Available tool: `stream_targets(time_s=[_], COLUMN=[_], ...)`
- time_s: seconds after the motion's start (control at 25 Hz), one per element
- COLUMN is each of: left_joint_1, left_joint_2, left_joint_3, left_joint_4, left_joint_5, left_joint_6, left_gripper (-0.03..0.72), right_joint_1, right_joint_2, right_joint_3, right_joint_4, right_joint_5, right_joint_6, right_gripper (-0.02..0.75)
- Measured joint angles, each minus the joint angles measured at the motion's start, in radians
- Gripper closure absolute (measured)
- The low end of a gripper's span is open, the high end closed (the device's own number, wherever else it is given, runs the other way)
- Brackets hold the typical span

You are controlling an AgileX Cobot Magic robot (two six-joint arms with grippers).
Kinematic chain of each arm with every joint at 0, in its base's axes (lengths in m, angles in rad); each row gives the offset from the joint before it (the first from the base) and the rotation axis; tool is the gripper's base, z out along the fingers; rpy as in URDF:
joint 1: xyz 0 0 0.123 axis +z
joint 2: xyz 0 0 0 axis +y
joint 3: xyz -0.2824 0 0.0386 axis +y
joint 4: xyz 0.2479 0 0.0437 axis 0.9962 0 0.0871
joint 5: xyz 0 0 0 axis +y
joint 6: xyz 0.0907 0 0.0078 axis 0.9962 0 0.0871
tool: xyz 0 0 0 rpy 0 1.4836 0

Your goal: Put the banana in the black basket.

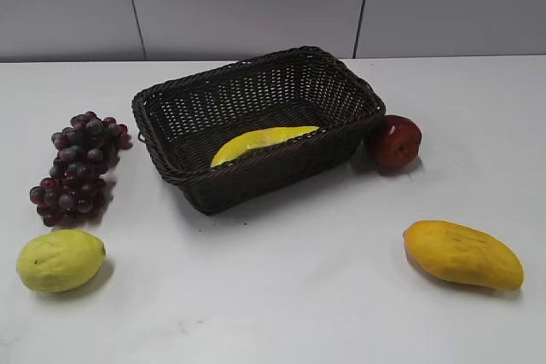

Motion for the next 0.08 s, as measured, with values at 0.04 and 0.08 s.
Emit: stream_targets(time_s=[0.04,0.08], left_joint_1=[0.000,0.000], left_joint_2=[0.000,0.000], left_joint_3=[0.000,0.000], left_joint_4=[0.000,0.000], left_joint_5=[0.000,0.000], left_joint_6=[0.000,0.000], left_gripper=[0.453,0.453], right_joint_1=[0.000,0.000], right_joint_2=[0.000,0.000], right_joint_3=[0.000,0.000], right_joint_4=[0.000,0.000], right_joint_5=[0.000,0.000], right_joint_6=[0.000,0.000], right_gripper=[0.159,0.159])
